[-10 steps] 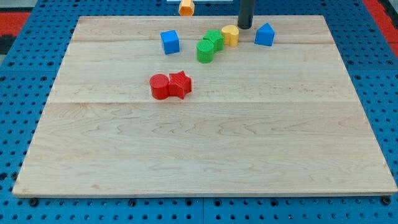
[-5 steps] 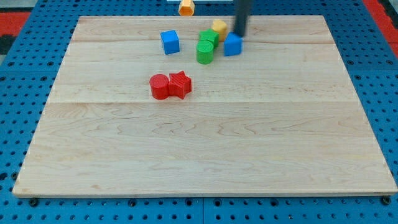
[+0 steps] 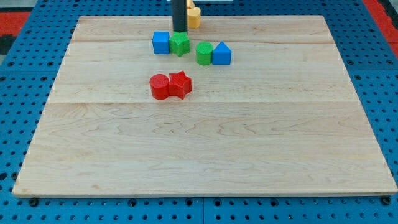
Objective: Arrange the green and blue blocks in a line
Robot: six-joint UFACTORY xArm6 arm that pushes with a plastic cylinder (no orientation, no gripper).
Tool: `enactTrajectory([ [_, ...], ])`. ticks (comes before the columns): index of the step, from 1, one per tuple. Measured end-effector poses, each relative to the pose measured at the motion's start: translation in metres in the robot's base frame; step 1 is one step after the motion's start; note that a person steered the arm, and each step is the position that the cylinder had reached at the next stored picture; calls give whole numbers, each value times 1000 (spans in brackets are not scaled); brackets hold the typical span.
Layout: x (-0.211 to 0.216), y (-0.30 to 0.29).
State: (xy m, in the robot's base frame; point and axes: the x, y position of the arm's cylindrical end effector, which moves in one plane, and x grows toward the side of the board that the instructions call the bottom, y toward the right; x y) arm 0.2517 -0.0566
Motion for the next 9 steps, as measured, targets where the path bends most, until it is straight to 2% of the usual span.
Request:
enactTrajectory([
  [1,5,-15],
  [2,7,9],
  [3,31,47],
  [4,32,54],
  [5,1,36],
  [7,-6,-64],
  [8,34,-32],
  [9,55,10],
])
